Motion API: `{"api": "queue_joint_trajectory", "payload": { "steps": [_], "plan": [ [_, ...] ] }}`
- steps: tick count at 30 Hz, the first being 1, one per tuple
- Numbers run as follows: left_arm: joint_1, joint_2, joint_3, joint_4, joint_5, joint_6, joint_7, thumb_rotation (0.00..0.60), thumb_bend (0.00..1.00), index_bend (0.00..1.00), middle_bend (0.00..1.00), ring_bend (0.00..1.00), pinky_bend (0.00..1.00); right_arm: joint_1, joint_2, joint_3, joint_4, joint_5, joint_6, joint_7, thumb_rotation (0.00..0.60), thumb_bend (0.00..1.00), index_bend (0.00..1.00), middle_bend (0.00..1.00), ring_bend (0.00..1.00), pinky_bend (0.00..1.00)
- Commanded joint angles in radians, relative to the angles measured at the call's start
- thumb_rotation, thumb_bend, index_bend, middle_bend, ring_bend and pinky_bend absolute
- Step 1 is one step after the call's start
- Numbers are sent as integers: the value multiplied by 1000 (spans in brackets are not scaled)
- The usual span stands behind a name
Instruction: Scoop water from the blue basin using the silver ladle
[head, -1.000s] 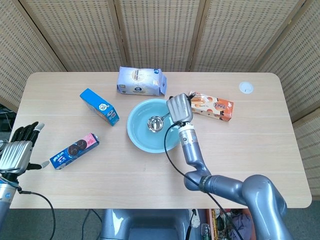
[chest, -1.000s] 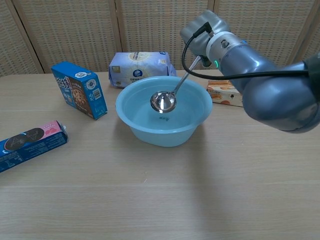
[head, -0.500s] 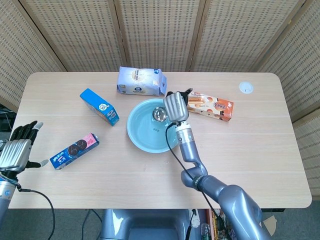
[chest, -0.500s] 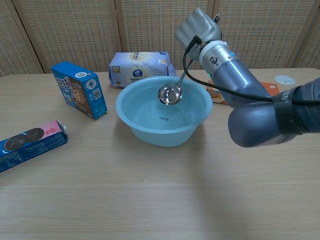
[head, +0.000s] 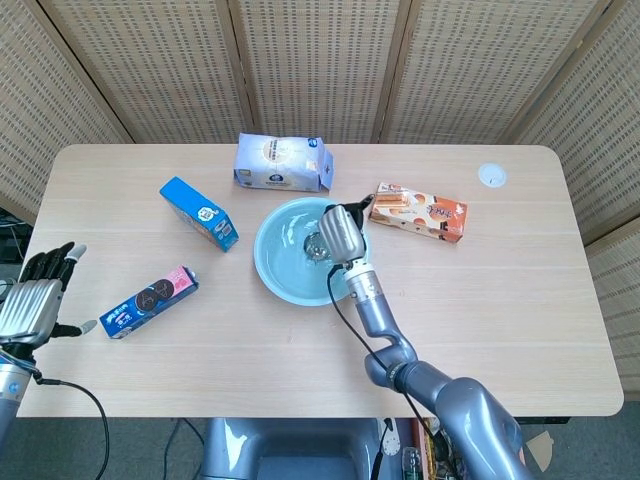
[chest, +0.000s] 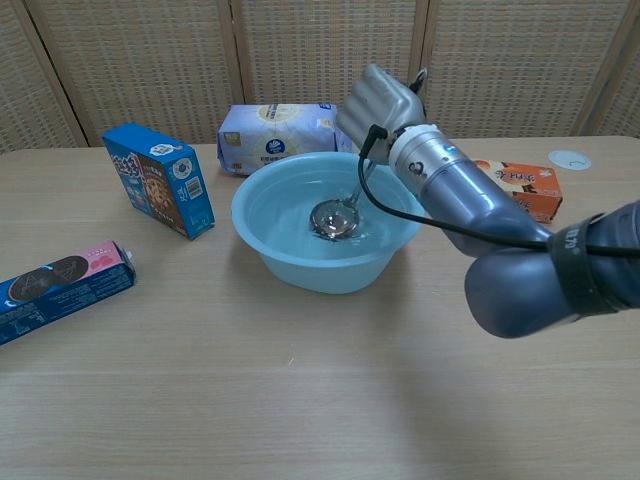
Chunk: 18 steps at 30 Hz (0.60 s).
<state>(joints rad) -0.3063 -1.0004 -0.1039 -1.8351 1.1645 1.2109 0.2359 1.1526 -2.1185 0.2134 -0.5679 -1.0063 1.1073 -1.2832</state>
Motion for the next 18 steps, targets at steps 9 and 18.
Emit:
{"api": "queue_joint_trajectory", "payload": {
  "steps": [9, 18],
  "plan": [
    [-1, 0, 5, -4, 3, 2, 1, 600, 0, 0, 0, 0, 0, -63, 111, 222, -403, 253, 40, -182, 600, 782, 768, 1000, 1000, 1000],
    [-3, -3, 9, -6, 3, 1, 8, 600, 0, 0, 0, 0, 0, -58, 206, 369, -621, 513, 75, -240, 600, 787, 772, 1000, 1000, 1000]
  ]
}}
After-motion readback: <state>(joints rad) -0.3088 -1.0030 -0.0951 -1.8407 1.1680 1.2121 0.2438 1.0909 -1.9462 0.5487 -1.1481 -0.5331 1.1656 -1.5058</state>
